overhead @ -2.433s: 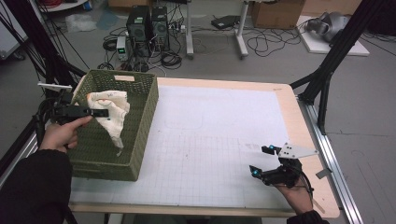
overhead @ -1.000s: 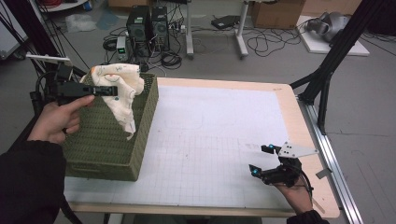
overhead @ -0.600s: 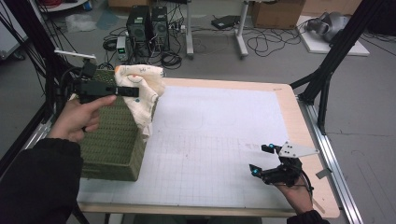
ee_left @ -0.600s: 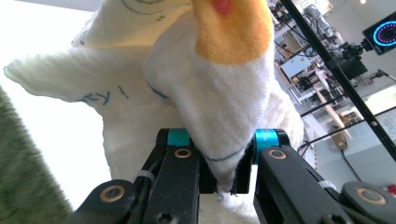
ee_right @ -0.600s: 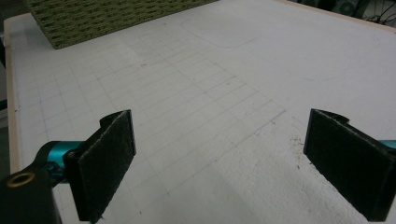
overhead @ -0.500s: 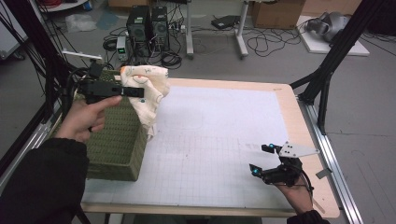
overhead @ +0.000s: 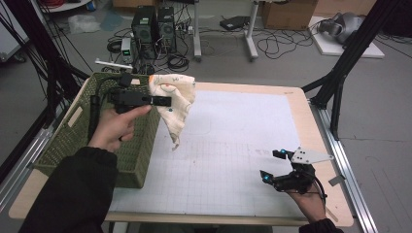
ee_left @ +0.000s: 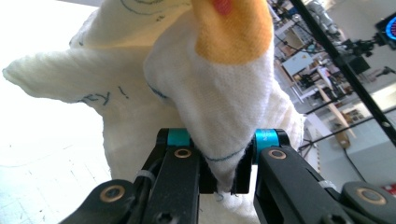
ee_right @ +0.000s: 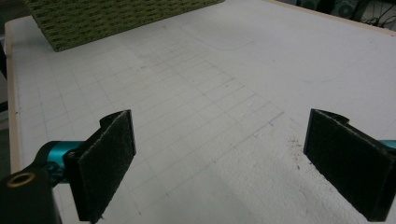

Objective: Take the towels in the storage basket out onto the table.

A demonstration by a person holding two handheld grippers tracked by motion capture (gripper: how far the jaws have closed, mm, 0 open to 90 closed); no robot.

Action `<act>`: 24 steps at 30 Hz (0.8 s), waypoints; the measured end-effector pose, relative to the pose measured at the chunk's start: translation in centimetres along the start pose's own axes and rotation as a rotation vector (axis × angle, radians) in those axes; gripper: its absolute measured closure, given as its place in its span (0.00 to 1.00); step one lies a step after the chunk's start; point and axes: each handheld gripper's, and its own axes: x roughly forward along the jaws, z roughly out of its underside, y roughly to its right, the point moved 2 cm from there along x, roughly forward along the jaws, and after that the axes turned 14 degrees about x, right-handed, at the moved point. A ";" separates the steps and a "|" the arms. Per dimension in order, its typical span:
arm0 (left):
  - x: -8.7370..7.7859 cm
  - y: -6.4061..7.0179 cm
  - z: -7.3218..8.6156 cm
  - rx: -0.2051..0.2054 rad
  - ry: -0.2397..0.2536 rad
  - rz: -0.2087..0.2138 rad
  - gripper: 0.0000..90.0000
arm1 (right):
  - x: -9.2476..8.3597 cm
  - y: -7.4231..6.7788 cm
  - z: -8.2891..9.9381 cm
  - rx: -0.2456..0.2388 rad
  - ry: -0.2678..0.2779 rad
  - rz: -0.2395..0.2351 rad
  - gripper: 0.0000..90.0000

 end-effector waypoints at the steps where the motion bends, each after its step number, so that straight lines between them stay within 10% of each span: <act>1: 0.5 0.1 0.2 -0.006 -0.009 -0.007 0.94 | 0.0 0.0 0.0 -0.005 0.003 -0.003 0.09; 24: 12.4 1.5 4.5 -0.004 -0.132 -0.186 0.94 | 0.2 -0.3 -0.3 -0.032 -0.012 0.000 0.09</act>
